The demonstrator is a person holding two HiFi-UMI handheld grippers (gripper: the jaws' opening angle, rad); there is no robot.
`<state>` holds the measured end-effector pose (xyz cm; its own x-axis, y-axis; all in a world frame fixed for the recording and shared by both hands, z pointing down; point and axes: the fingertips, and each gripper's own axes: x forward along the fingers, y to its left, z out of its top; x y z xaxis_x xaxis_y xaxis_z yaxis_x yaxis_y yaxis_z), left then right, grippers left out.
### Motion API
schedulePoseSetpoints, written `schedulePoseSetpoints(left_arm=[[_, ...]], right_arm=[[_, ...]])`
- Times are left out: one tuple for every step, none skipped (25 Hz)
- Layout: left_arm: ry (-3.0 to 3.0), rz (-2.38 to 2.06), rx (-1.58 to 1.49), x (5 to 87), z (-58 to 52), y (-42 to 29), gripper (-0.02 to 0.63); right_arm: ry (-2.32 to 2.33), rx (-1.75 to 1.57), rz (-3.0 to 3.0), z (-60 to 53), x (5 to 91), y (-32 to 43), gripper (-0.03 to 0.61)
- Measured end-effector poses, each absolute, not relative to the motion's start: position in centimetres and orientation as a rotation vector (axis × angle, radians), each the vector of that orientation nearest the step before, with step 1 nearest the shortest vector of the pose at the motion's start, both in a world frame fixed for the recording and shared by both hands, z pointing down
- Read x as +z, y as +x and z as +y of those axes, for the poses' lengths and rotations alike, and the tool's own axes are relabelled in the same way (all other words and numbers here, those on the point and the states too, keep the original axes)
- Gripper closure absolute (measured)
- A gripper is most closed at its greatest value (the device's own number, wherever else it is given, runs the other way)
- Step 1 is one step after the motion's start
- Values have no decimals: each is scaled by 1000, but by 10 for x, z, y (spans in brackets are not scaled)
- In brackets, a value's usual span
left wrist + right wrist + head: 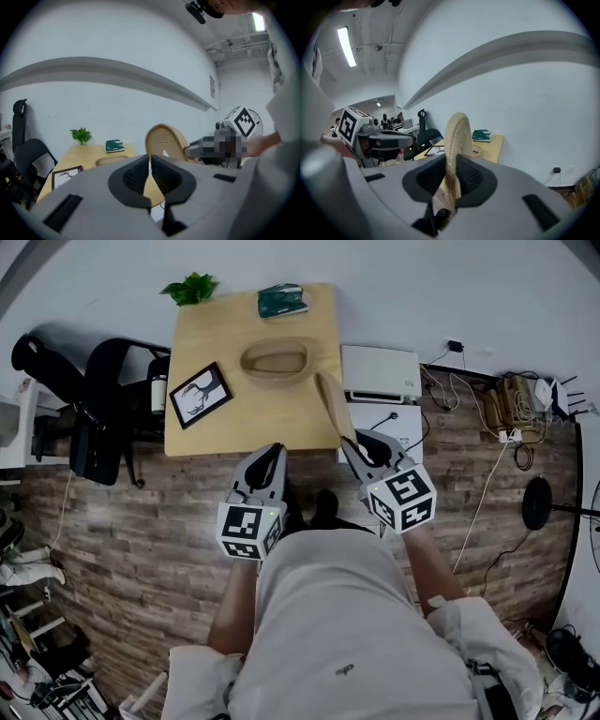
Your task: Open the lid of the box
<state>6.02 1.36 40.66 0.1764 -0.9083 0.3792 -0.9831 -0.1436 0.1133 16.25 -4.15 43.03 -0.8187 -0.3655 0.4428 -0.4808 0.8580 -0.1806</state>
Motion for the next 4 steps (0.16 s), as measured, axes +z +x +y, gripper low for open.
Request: schedulePoseSetpoints(left_arm=[[2126,-1798,313,406,13,60,595],[2126,-1799,313,406,13,60,595],[2126,-1800,312,406,13,59,595],[2126,-1802,311,405,13,59,595]], right_arm=[[623,400,-2635,-41,431,162,511],[619,398,-2635,-41,431,162,511],[615,395,-2635,-41,431,161,511],[611,392,-2635,-41,431,161,511]])
